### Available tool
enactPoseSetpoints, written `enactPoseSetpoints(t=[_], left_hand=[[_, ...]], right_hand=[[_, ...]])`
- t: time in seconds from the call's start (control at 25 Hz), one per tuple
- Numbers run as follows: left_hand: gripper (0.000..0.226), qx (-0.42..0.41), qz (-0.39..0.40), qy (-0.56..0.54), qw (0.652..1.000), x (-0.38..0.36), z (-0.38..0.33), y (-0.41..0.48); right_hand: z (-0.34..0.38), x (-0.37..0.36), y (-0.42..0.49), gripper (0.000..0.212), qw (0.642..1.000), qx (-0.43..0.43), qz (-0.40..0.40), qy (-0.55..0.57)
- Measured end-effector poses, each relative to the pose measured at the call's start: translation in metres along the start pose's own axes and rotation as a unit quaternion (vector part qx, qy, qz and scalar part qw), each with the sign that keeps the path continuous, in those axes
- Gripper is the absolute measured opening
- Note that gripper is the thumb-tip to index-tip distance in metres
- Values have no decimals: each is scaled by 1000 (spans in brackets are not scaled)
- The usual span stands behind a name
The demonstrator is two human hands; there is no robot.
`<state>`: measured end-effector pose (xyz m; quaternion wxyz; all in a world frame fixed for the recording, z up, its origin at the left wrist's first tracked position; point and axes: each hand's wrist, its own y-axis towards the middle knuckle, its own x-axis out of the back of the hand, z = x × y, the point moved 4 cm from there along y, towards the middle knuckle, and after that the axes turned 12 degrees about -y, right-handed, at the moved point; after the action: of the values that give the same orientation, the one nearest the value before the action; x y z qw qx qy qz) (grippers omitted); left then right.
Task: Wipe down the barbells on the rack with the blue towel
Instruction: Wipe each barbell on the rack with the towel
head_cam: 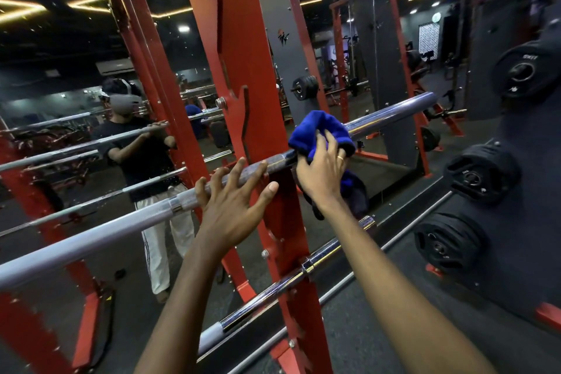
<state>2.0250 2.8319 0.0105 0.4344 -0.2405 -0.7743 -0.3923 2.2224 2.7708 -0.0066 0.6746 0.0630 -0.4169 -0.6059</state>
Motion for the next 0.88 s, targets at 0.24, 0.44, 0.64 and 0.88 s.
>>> enactPoseSetpoints(t=[0.24, 0.44, 0.64, 0.88], left_hand=[[88, -8, 44, -44, 998, 8, -12, 2], [74, -65, -35, 94, 993, -16, -35, 12], [74, -111, -12, 159, 981, -31, -70, 50], [75, -164, 52, 174, 970, -51, -83, 105]], right_hand=[[-19, 17, 66, 59, 972, 71, -26, -221], [-41, 33, 114, 38, 984, 5, 36, -177], [-38, 39, 135, 38, 966, 50, 161, -195], [-63, 43, 145, 35, 972, 121, 165, -115]])
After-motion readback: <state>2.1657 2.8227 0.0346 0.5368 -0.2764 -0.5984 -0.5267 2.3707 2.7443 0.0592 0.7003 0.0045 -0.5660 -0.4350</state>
